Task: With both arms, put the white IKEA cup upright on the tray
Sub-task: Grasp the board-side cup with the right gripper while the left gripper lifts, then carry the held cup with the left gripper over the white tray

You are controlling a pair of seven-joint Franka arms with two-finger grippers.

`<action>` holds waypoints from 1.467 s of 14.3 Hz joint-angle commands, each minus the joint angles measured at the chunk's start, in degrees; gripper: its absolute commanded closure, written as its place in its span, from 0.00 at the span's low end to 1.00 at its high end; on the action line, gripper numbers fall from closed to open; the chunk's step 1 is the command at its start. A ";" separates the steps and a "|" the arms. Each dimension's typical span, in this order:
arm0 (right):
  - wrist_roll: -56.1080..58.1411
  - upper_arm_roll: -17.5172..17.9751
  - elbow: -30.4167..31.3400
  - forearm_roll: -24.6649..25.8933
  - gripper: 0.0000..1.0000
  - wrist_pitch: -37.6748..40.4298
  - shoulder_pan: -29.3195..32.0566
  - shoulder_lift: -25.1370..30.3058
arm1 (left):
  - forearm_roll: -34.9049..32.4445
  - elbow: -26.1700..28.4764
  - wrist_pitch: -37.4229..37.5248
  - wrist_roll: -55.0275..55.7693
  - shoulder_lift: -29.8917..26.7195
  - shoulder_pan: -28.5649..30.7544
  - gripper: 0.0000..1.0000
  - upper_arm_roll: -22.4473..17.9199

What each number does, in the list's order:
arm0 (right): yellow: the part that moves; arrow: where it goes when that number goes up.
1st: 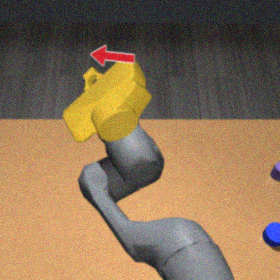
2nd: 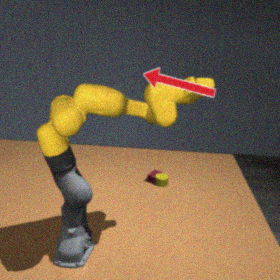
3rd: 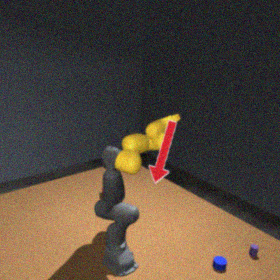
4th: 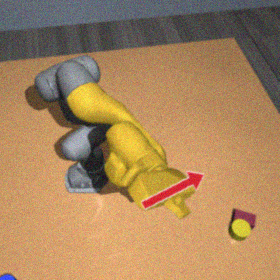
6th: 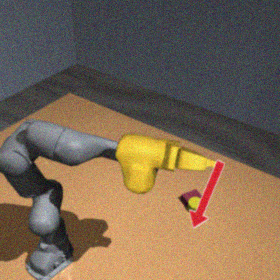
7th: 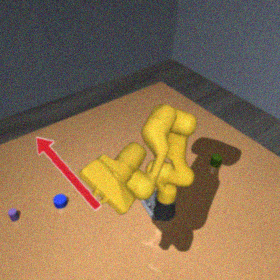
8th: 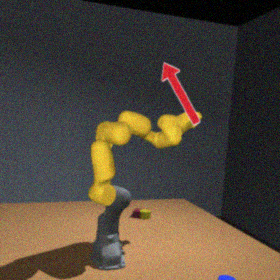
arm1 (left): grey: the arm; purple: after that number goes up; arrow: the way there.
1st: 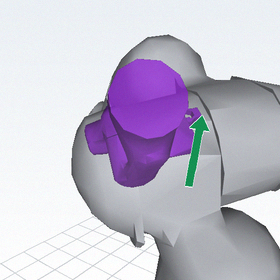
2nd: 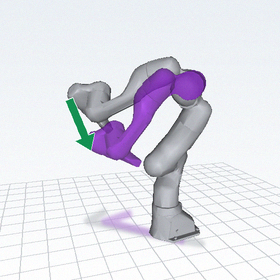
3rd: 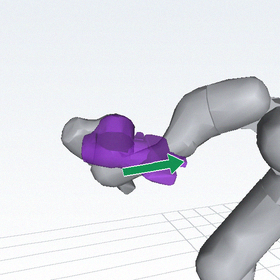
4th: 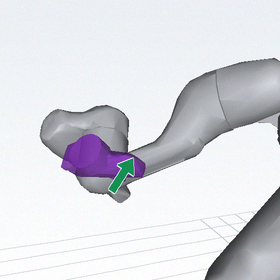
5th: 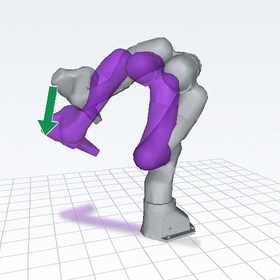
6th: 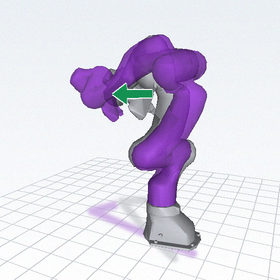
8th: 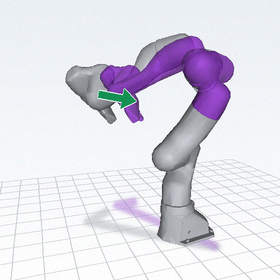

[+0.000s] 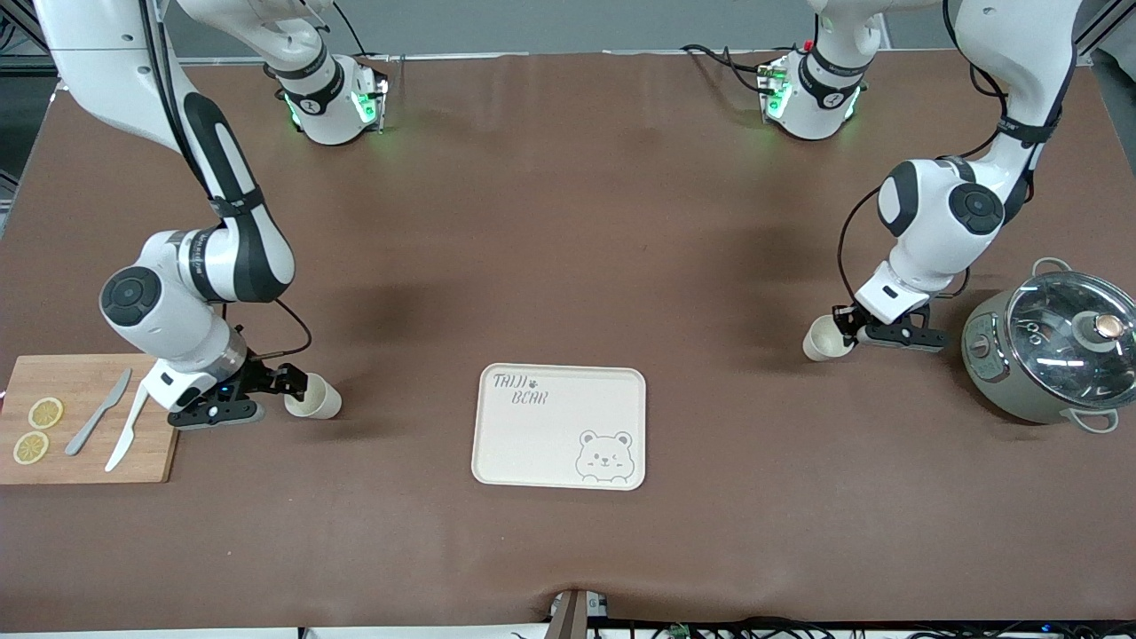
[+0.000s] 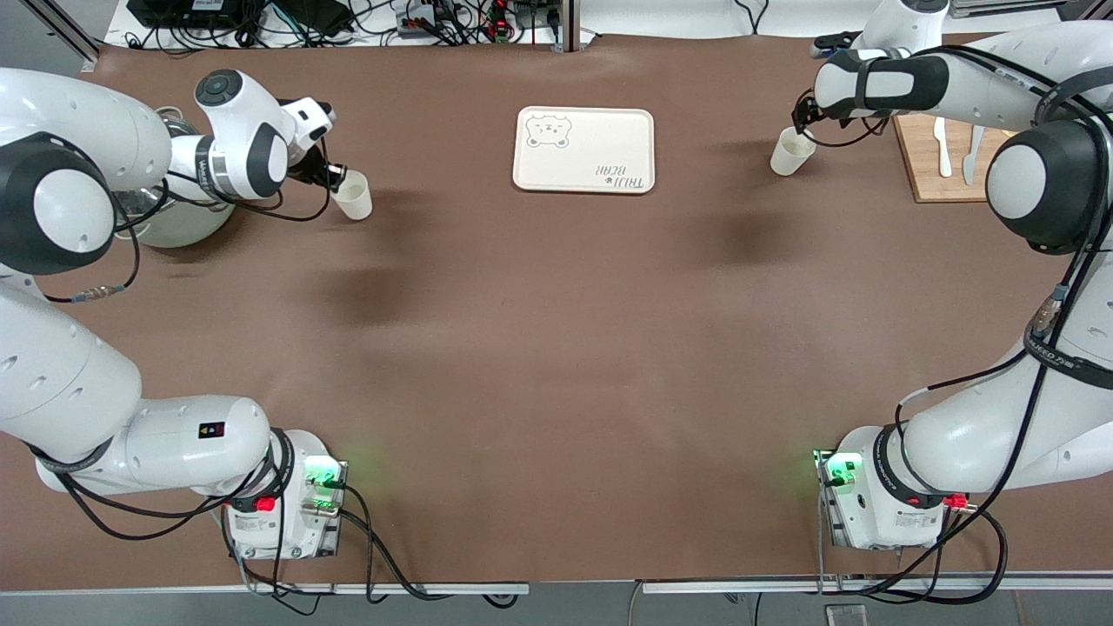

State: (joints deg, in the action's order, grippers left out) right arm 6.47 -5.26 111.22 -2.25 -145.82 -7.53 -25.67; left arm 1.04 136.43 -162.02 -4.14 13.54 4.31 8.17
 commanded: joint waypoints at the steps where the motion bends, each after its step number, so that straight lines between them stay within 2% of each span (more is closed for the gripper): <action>1: -0.76 -0.27 3.64 0.32 0.00 -5.24 -0.81 0.01 | -1.04 -2.91 -0.58 6.14 0.44 -1.14 1.00 0.96; 6: 0.12 -0.27 5.76 0.32 0.00 -6.58 -0.73 0.01 | -0.95 -7.75 2.48 11.86 0.70 -2.28 1.00 3.34; 15: -0.05 -0.27 6.55 0.32 0.00 -9.22 -0.81 -1.93 | -1.13 -22.33 15.84 28.82 6.50 -12.47 1.00 3.08; 19: -0.05 -0.27 6.47 0.41 0.00 -9.22 -1.08 -2.10 | -2.44 -28.31 19.01 36.37 10.10 -16.51 1.00 2.82; 20: -0.14 -0.19 6.38 0.41 0.20 -9.13 -1.69 -2.10 | -3.84 -29.71 19.37 39.18 11.24 -17.57 1.00 2.82; 21: -0.23 -0.18 6.38 0.32 0.34 -9.13 -1.78 -2.10 | -5.42 -31.21 19.37 42.17 12.55 -18.62 1.00 2.82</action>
State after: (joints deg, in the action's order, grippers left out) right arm 6.51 -5.17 116.88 -2.25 -154.17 -8.19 -28.14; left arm -1.18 109.92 -144.23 32.62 22.68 -12.11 11.49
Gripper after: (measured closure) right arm 0.097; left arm 0.947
